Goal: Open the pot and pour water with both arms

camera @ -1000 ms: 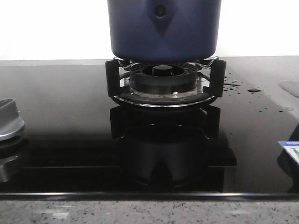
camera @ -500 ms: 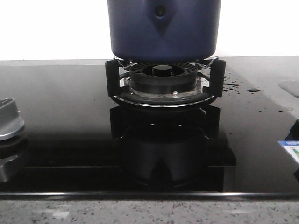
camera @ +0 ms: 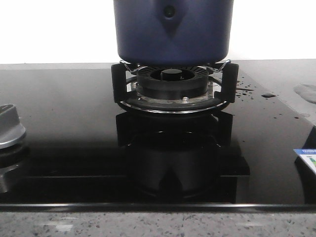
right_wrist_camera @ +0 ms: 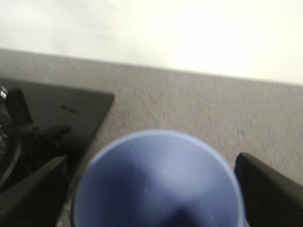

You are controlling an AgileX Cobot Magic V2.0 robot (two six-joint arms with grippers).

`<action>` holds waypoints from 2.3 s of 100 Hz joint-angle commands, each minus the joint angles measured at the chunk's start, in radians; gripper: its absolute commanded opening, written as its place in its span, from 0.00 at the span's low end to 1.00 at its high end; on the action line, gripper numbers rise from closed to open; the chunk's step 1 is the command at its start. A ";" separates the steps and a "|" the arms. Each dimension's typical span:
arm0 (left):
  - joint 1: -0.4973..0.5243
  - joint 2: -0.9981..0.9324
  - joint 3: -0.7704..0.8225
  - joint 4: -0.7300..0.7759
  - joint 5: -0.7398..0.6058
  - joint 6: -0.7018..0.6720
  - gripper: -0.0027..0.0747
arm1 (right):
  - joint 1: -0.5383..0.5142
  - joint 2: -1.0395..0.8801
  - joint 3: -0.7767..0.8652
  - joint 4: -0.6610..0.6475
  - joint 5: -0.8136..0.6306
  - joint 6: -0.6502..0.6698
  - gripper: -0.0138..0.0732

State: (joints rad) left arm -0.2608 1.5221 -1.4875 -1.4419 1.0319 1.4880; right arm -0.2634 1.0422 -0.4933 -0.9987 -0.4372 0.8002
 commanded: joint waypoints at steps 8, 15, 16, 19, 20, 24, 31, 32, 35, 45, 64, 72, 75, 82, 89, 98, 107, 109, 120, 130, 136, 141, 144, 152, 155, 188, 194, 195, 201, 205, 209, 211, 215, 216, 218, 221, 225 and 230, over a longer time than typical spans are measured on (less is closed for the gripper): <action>-0.008 0.014 -0.031 -0.139 -0.026 0.008 0.39 | -0.006 -0.103 -0.030 0.019 -0.075 0.003 0.89; -0.008 0.044 -0.031 -0.186 -0.026 0.030 0.39 | -0.006 -0.140 -0.030 0.019 -0.067 0.003 0.89; -0.008 0.047 -0.031 -0.189 -0.026 0.039 0.39 | -0.006 -0.147 -0.030 0.019 -0.065 0.003 0.89; -0.010 0.058 -0.031 -0.206 -0.026 0.056 0.39 | -0.006 -0.160 -0.030 0.019 -0.063 0.003 0.89; -0.013 0.064 -0.031 -0.212 -0.026 0.059 0.39 | -0.006 -0.164 -0.030 0.019 -0.061 0.003 0.89; -0.020 0.081 -0.031 -0.223 -0.026 0.077 0.39 | -0.006 -0.188 -0.030 0.019 -0.057 0.003 0.89; -0.043 0.109 -0.031 -0.223 -0.031 0.108 0.39 | -0.006 -0.225 -0.030 0.019 -0.048 0.003 0.89; -0.048 0.112 -0.031 -0.223 -0.033 0.112 0.39 | -0.004 -0.232 -0.030 0.019 -0.048 0.003 0.88; -0.058 0.123 -0.031 -0.223 -0.035 0.114 0.39 | -0.002 -0.246 -0.030 0.019 -0.048 0.003 0.87; -0.092 0.161 -0.031 -0.223 -0.055 0.130 0.39 | 0.013 -0.288 -0.030 0.019 -0.046 0.003 0.72; -0.124 0.204 -0.031 -0.230 -0.118 0.168 0.39 | 0.039 -0.346 -0.030 0.019 -0.019 0.003 0.16; -0.124 0.211 -0.031 -0.238 -0.143 0.168 0.39 | 0.043 -0.367 -0.030 0.019 -0.012 0.005 0.08; -0.124 0.213 -0.031 -0.238 -0.151 0.168 0.39 | 0.043 -0.372 -0.030 0.019 -0.009 0.005 0.08; -0.124 0.213 -0.031 -0.236 -0.167 0.168 0.39 | 0.043 -0.382 -0.030 0.019 -0.008 0.005 0.08; -0.124 0.213 -0.031 -0.236 -0.166 0.168 0.39 | 0.043 -0.388 -0.030 0.019 -0.003 0.005 0.08; -0.124 0.213 -0.031 -0.236 -0.164 0.168 0.39 | 0.043 -0.388 -0.030 0.019 -0.001 0.005 0.08; -0.124 0.213 -0.031 -0.236 -0.147 0.168 0.39 | 0.043 -0.388 -0.030 0.019 0.003 0.005 0.08; -0.124 0.213 -0.031 -0.236 -0.143 0.168 0.39 | 0.043 -0.388 -0.030 0.019 0.004 0.005 0.08; -0.128 0.213 -0.031 -0.236 -0.140 0.168 0.39 | 0.043 -0.388 -0.030 0.019 0.005 0.005 0.08; -0.134 0.213 -0.031 -0.236 -0.154 0.168 0.39 | 0.043 -0.388 -0.030 0.019 0.005 0.005 0.08; -0.136 0.213 -0.031 -0.236 -0.154 0.168 0.42 | 0.043 -0.388 -0.030 0.019 0.005 0.005 0.08; -0.136 0.213 -0.031 -0.236 -0.164 0.169 0.49 | 0.043 -0.388 -0.030 0.019 0.005 0.005 0.08; -0.136 0.213 -0.031 -0.236 -0.178 0.169 0.55 | 0.043 -0.388 -0.030 0.019 0.005 0.005 0.08; -0.136 0.213 -0.031 -0.236 -0.188 0.169 0.69 | 0.043 -0.388 -0.030 0.019 0.005 0.005 0.08; -0.136 0.213 -0.031 -0.236 -0.181 0.169 0.73 | 0.043 -0.388 -0.030 0.019 0.005 0.005 0.08; -0.129 0.169 -0.031 -0.319 -0.139 0.169 0.74 | 0.045 -0.388 -0.030 0.019 0.007 0.005 0.08; -0.112 0.145 -0.031 -0.321 -0.139 0.169 0.71 | 0.045 -0.388 -0.030 0.019 0.007 0.005 0.08; -0.107 0.140 -0.031 -0.321 -0.139 0.169 0.71 | 0.045 -0.388 -0.030 0.019 0.007 0.005 0.08; -0.084 0.115 -0.031 -0.319 -0.132 0.169 0.68 | 0.047 -0.388 -0.030 0.019 0.009 0.005 0.08; -0.064 0.094 -0.031 -0.319 -0.128 0.160 0.66 | 0.047 -0.388 -0.030 0.019 0.010 0.005 0.08; -0.040 0.069 -0.031 -0.319 -0.125 0.154 0.64 | 0.047 -0.388 -0.030 0.019 0.010 0.005 0.08; -0.031 0.056 -0.031 -0.317 -0.125 0.145 0.61 | 0.047 -0.388 -0.030 0.019 0.010 0.005 0.08; -0.004 0.031 -0.031 -0.307 -0.125 0.115 0.55 | 0.050 -0.388 -0.030 0.019 0.012 0.005 0.08; 0.006 0.020 -0.031 -0.304 -0.123 0.110 0.54 | 0.050 -0.388 -0.030 0.019 0.014 0.005 0.08; 0.016 0.003 -0.031 -0.294 -0.123 0.097 0.50 | 0.055 -0.388 -0.030 0.019 0.021 0.005 0.08; 0.041 -0.020 -0.031 -0.271 -0.125 0.076 0.42 | 0.063 -0.388 -0.030 0.019 0.030 0.005 0.08; 0.066 -0.050 -0.031 -0.241 -0.126 0.041 0.34 | 0.079 -0.388 -0.030 0.019 0.049 0.005 0.08; 0.104 -0.107 -0.021 -0.194 -0.126 0.004 0.25 | 0.102 -0.388 -0.030 0.017 0.077 0.005 0.08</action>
State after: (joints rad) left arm -0.2094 1.5381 -1.4855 -1.6358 0.8818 1.5614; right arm -0.1906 0.6579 -0.4933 -0.9987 -0.3659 0.8091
